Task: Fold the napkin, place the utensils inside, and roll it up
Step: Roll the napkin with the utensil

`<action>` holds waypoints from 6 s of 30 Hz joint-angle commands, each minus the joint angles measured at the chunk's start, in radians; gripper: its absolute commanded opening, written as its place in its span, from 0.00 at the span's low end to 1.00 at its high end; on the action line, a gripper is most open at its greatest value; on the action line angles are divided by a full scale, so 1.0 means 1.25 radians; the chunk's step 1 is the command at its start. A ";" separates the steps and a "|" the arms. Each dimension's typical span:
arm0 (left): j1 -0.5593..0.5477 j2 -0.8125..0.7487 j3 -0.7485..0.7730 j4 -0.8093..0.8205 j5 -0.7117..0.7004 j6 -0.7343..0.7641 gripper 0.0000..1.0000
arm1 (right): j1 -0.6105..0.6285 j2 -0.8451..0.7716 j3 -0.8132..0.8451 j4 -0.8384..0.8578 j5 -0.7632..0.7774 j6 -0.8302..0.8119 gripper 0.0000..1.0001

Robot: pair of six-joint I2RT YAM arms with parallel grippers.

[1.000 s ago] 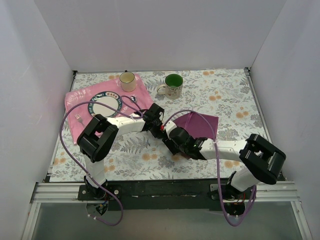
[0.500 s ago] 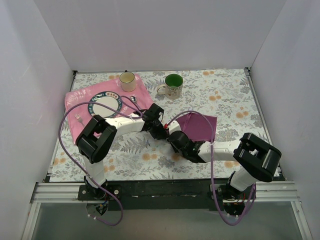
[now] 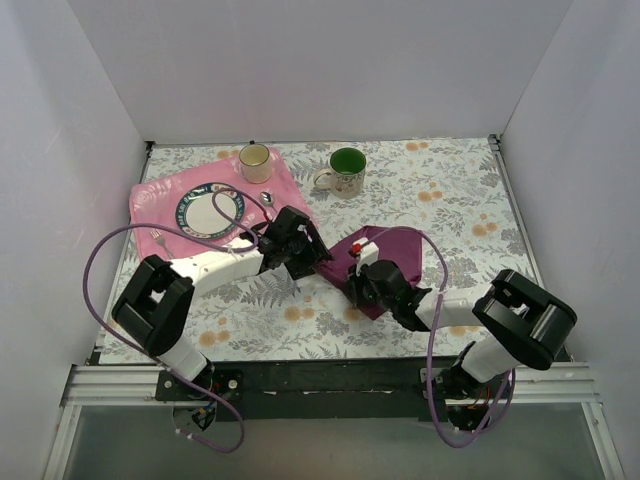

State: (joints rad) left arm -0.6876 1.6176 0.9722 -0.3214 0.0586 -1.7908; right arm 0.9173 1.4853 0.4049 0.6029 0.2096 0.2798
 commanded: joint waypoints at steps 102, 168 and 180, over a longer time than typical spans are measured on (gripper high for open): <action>-0.097 0.080 -0.064 0.098 0.029 -0.115 0.03 | 0.009 -0.116 0.244 -0.579 0.013 -0.185 0.73; -0.052 0.097 -0.119 0.045 -0.021 -0.190 0.21 | -0.310 0.229 0.086 -0.089 -0.732 0.122 0.01; -0.052 0.110 -0.050 -0.019 0.015 -0.141 0.00 | -0.156 0.060 0.355 -0.669 -0.292 -0.107 0.48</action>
State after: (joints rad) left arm -0.7418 1.7248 0.9157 -0.2382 0.1032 -1.9892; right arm 0.6449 1.6344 0.7383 0.0704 -0.5320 0.2817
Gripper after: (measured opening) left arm 0.321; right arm 0.411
